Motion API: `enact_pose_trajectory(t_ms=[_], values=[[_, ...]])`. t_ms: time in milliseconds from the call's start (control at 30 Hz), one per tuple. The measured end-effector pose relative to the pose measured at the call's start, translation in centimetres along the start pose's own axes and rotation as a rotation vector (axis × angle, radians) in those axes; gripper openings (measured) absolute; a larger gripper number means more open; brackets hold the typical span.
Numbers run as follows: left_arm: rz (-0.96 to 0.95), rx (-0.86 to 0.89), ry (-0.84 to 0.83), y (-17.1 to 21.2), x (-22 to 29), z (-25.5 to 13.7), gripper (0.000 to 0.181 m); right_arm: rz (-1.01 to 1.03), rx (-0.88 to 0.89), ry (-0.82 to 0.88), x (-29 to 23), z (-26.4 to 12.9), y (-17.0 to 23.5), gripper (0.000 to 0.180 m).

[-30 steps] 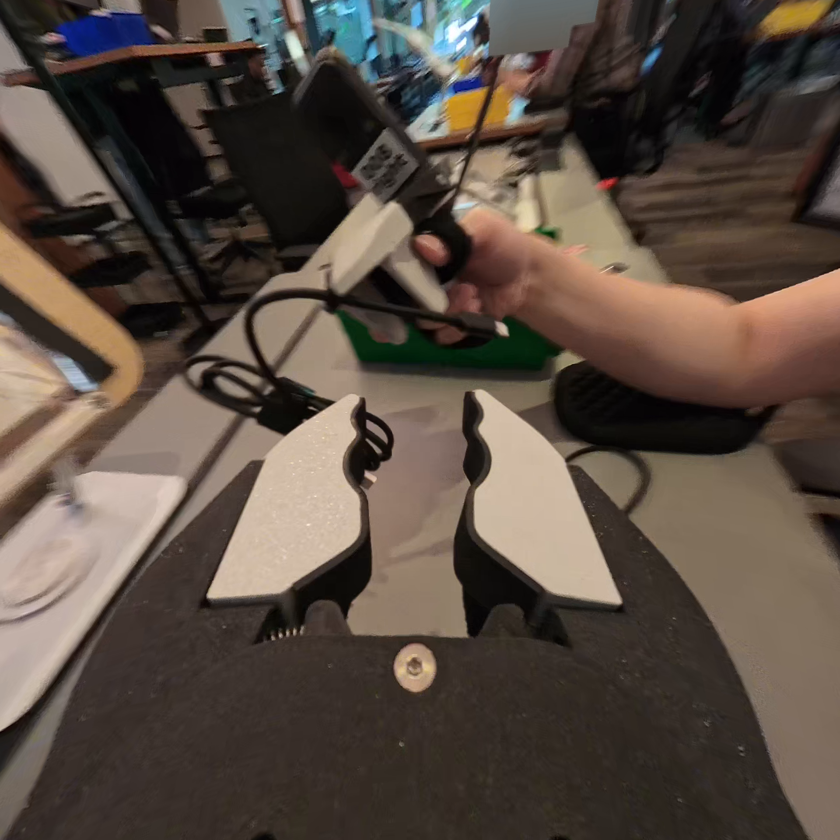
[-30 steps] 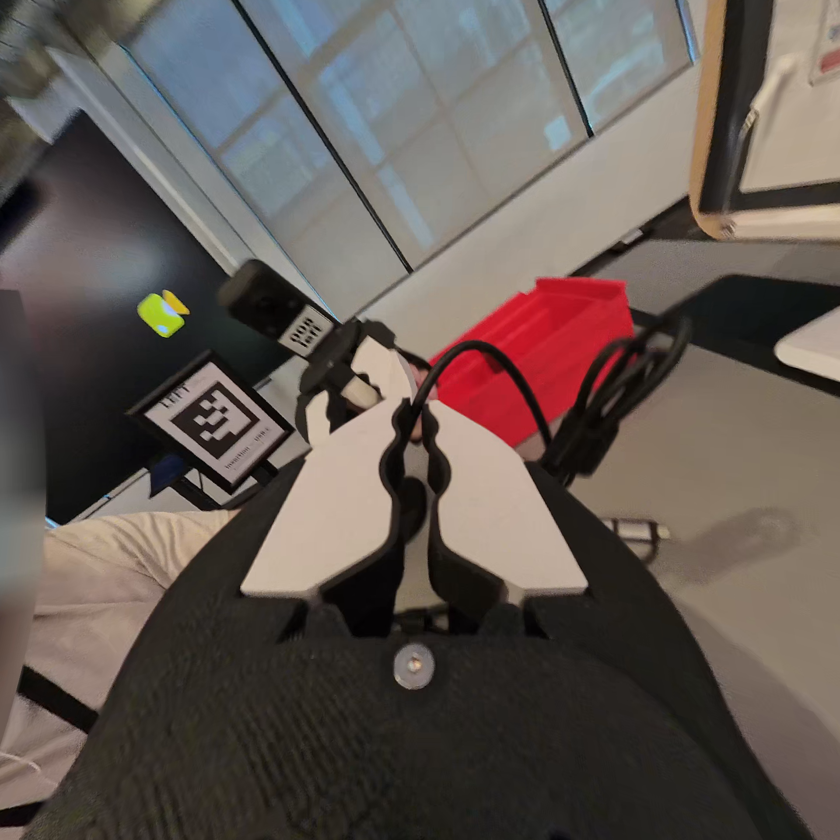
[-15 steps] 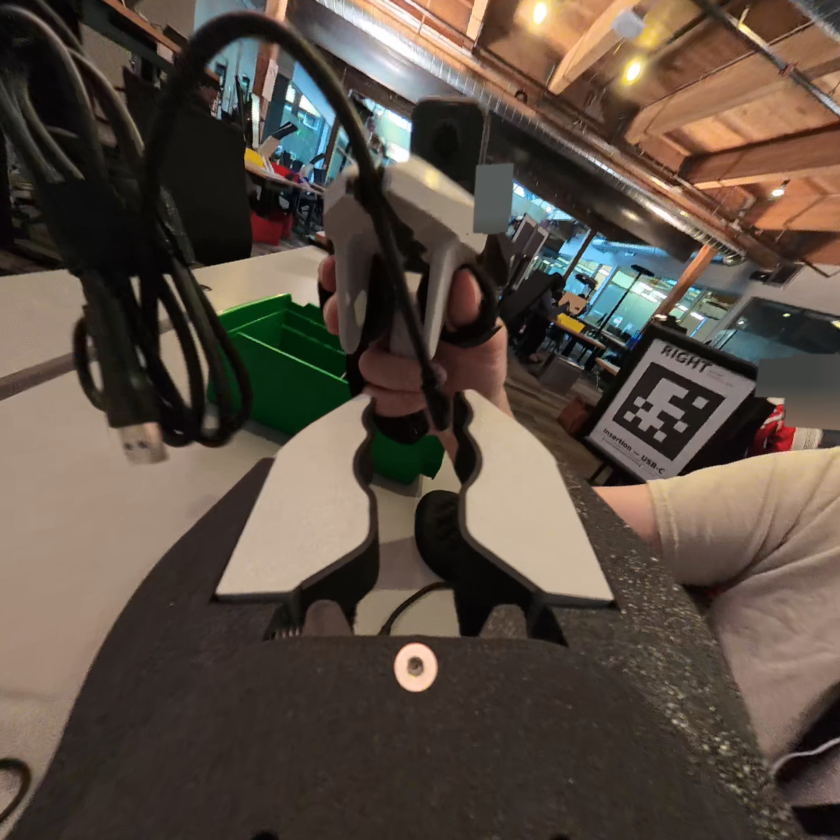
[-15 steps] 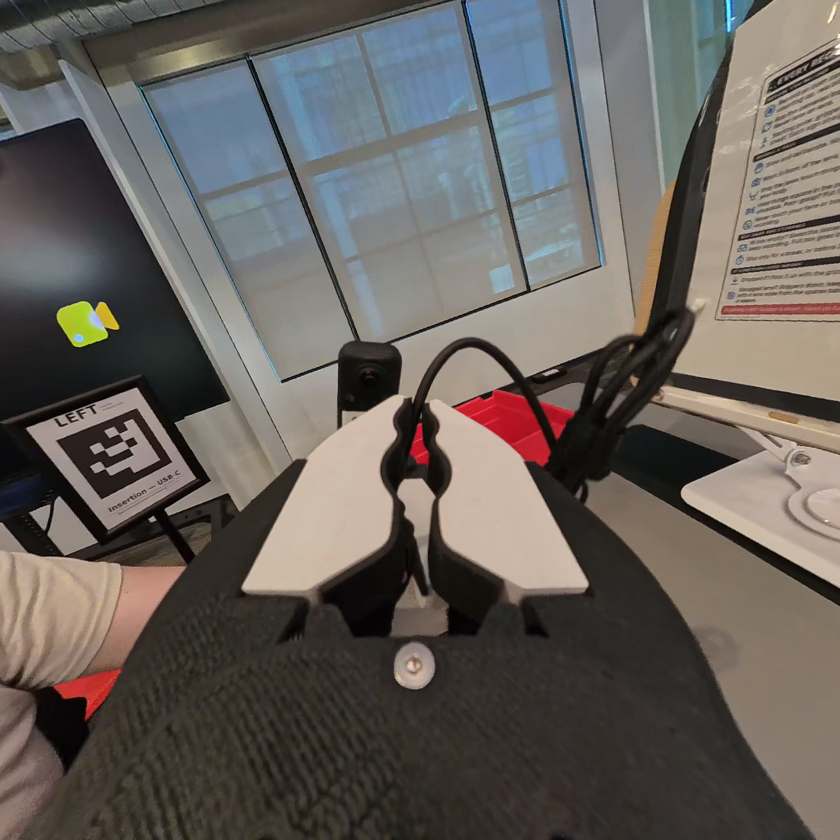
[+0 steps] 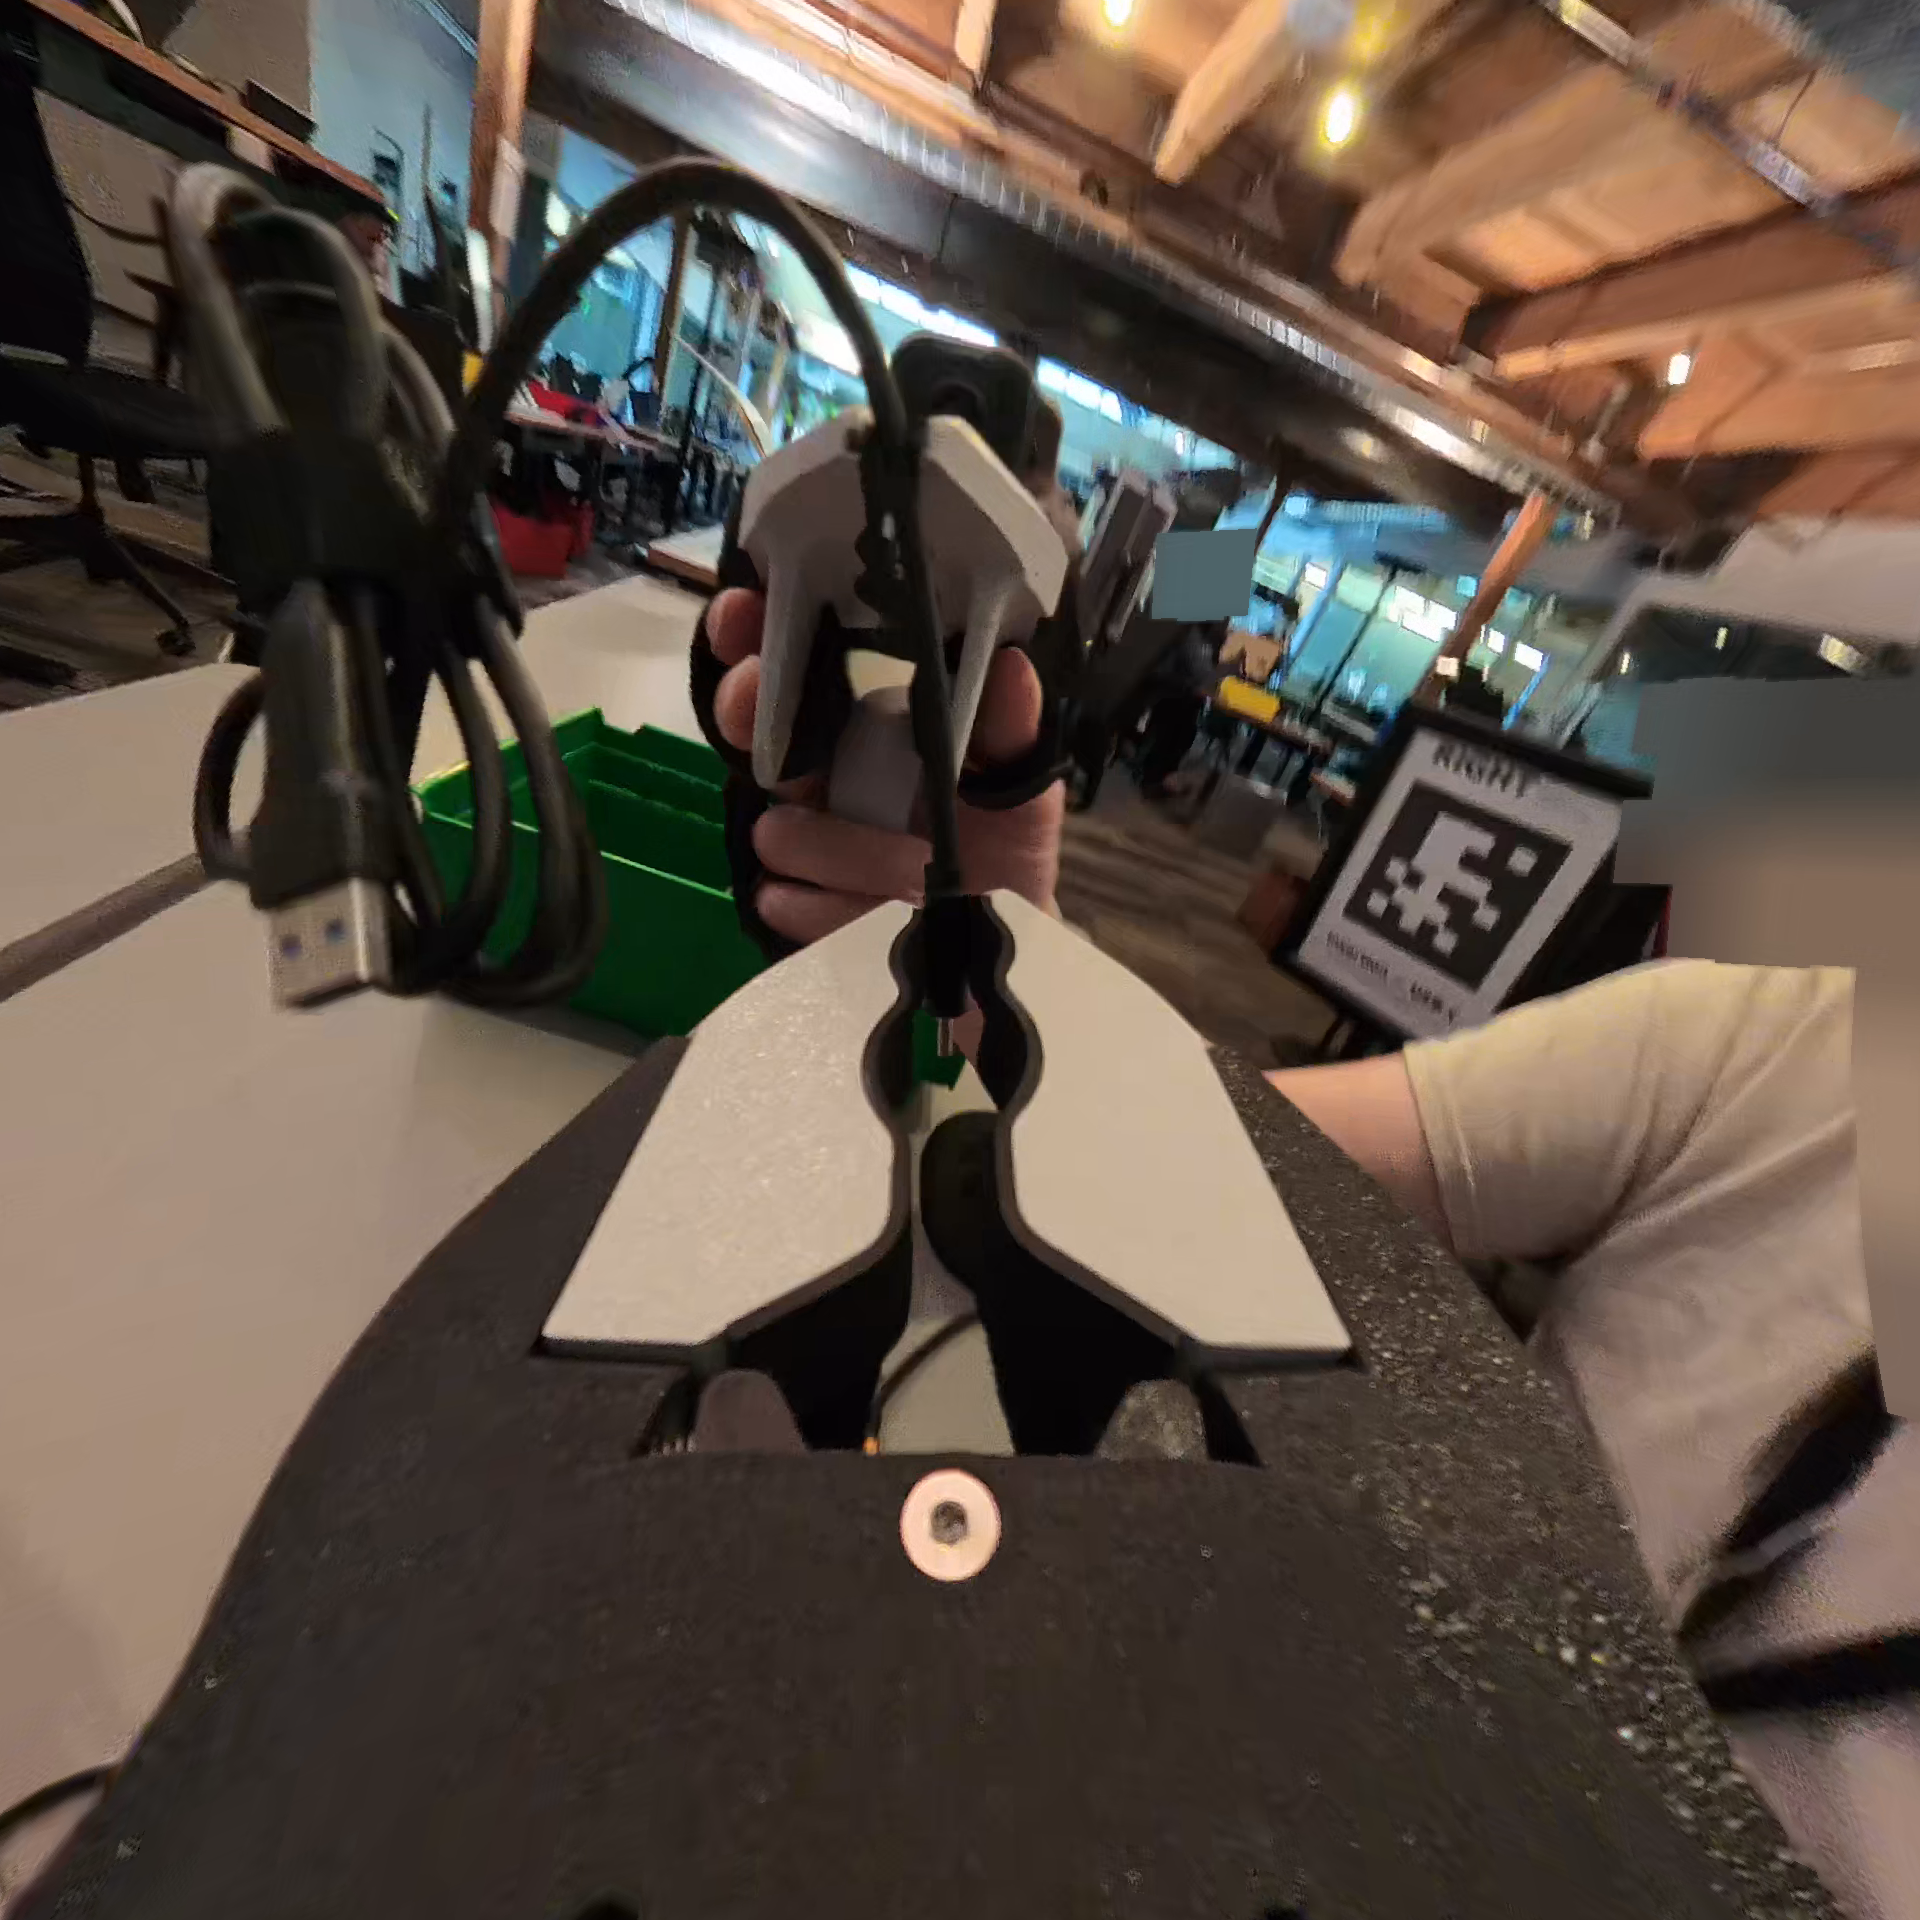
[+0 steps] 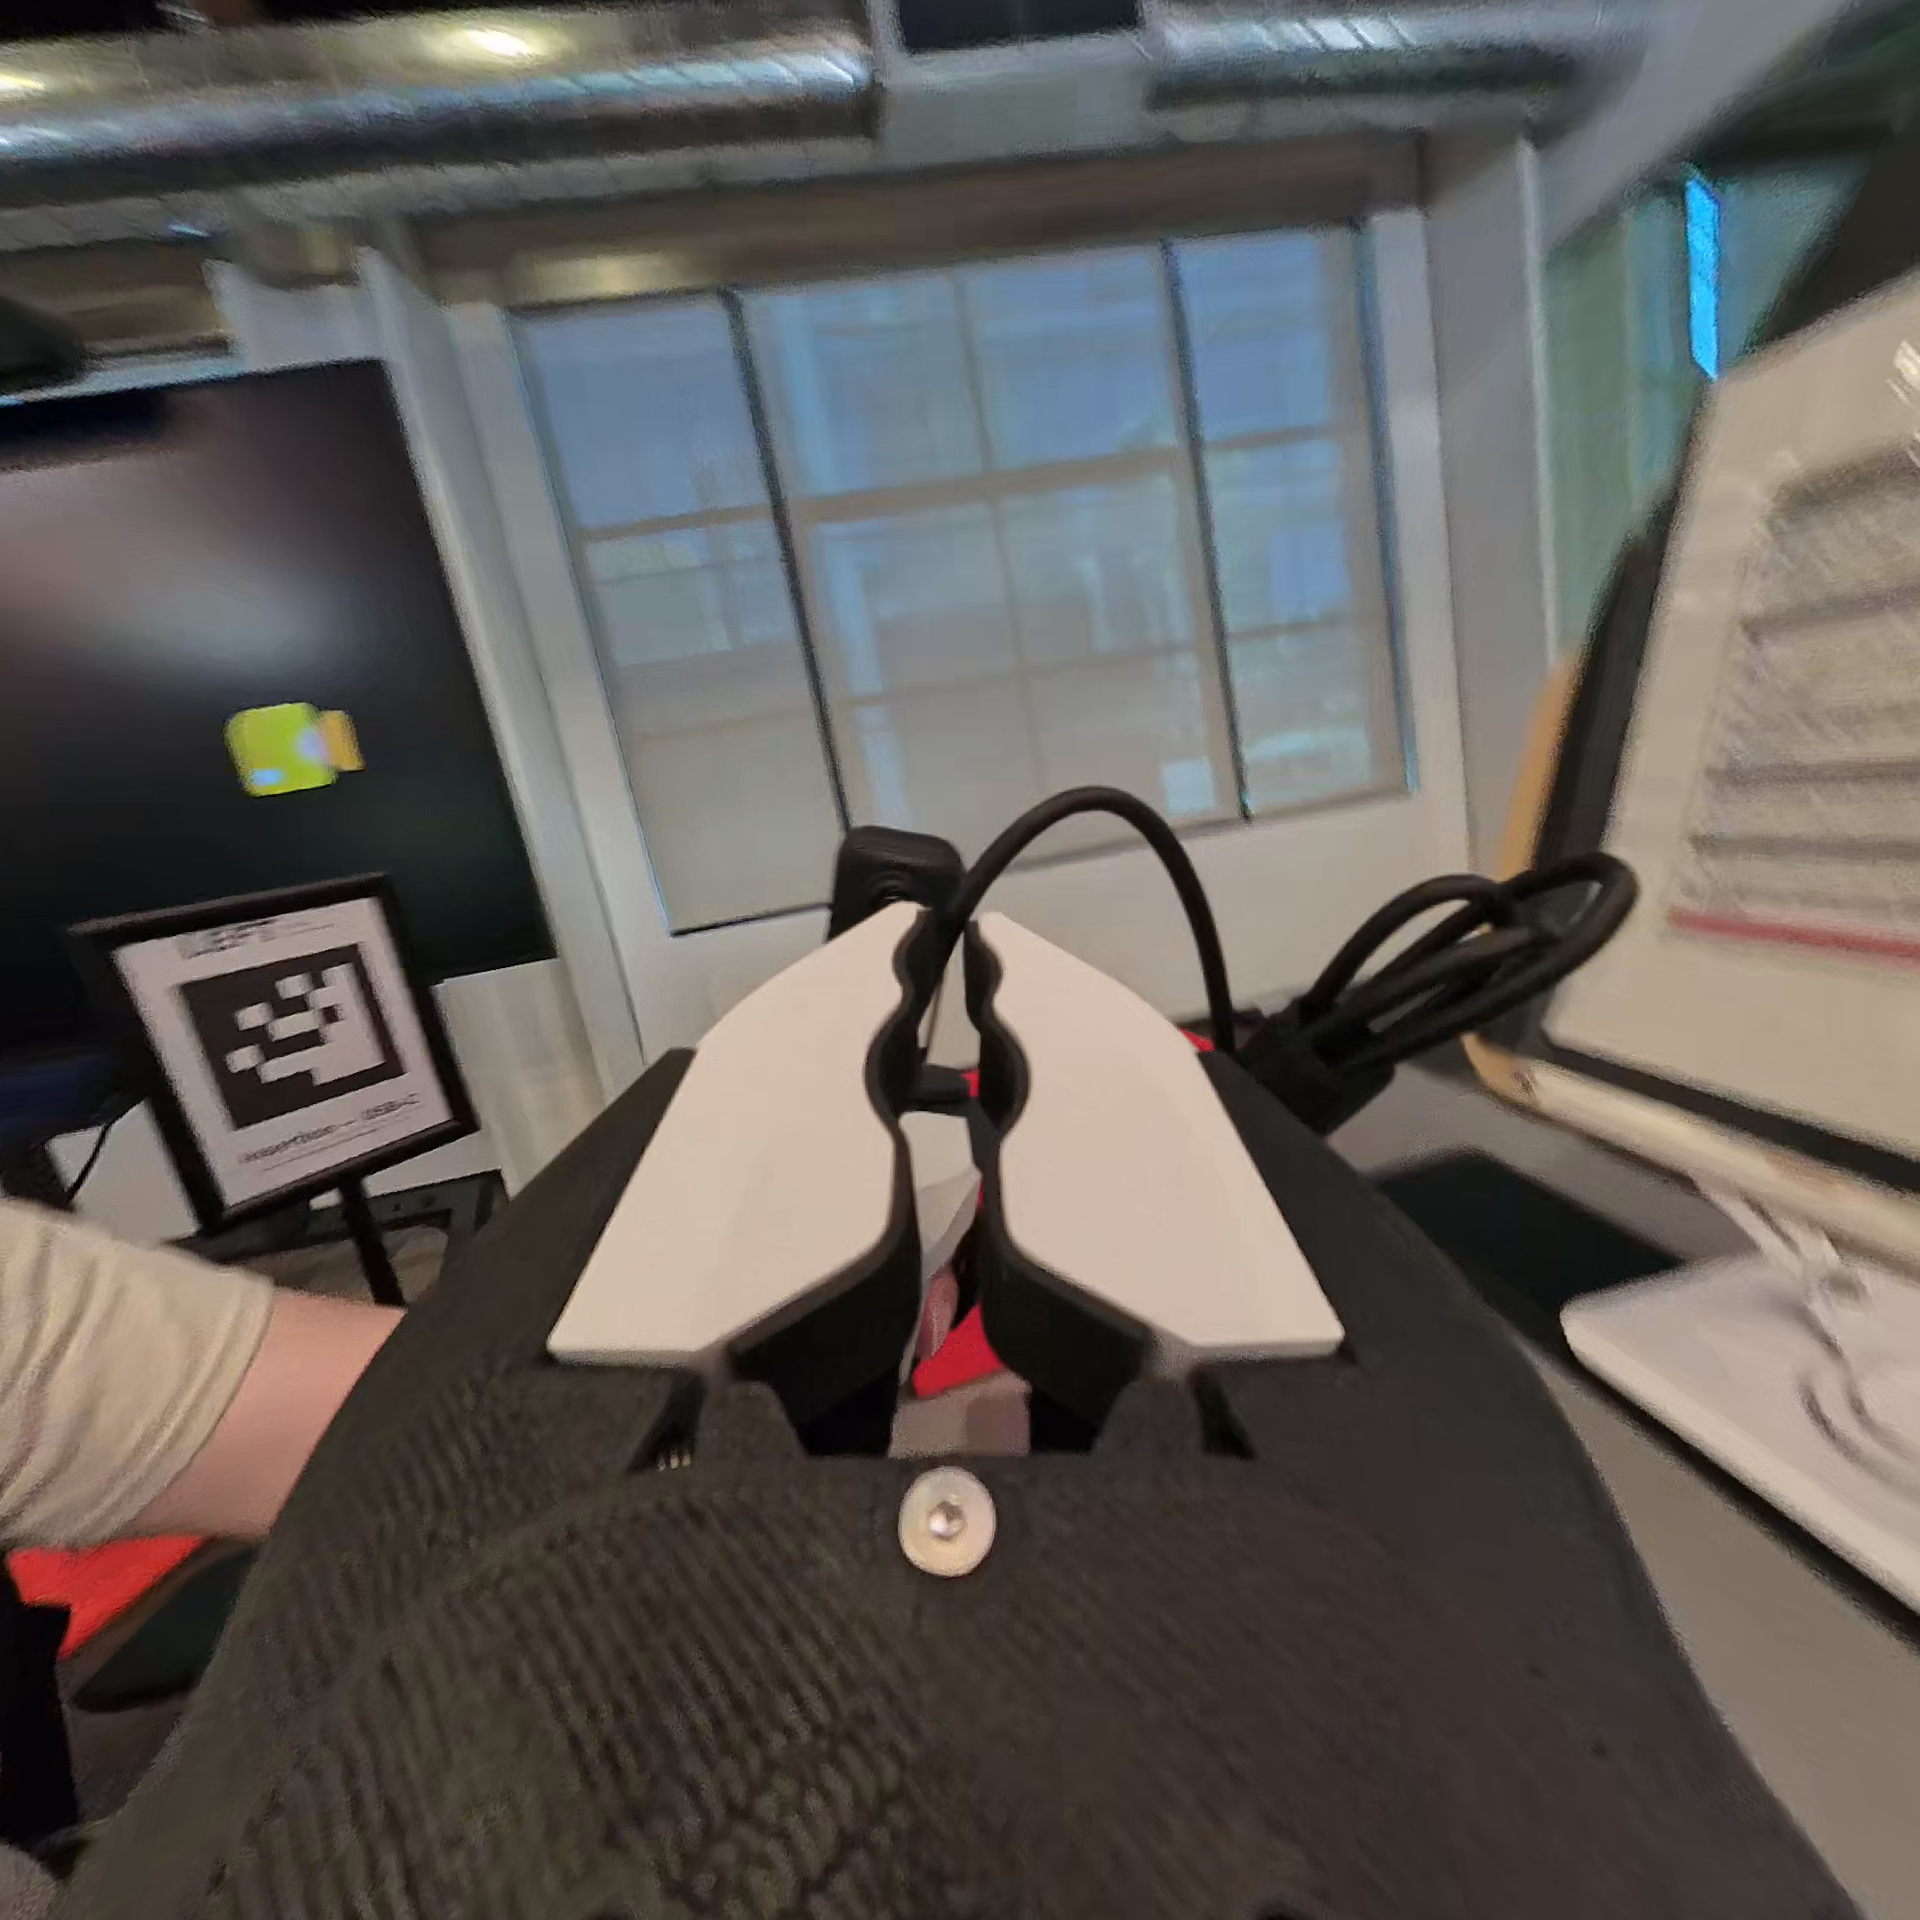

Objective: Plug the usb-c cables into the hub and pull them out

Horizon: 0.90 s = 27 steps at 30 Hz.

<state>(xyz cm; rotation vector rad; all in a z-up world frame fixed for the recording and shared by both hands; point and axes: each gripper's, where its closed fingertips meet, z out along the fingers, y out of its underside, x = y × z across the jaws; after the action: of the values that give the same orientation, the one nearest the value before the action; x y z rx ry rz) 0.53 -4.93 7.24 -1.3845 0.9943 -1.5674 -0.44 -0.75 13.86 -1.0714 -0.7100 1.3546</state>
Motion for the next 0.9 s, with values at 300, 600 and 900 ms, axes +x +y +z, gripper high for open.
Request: enact_pose_trajectory(t_ms=[300, 600, 900], values=[[0.162, -0.346, -0.019, -0.4, 6.7, -3.0, 0.007, -0.347, -0.065, -0.363, -6.3, 0.6, 5.0, 0.025], [-0.078, -0.521, 0.042, 2.3, 7.5, -4.8, 0.007, -0.458, -0.196, -0.464, -10.1, 1.5, 6.8, 0.023], [-0.057, -0.508, 0.032, 2.1, 6.9, -4.7, 0.007, -0.38, -0.231, -0.429, -9.2, 1.9, 6.7, 0.009]])
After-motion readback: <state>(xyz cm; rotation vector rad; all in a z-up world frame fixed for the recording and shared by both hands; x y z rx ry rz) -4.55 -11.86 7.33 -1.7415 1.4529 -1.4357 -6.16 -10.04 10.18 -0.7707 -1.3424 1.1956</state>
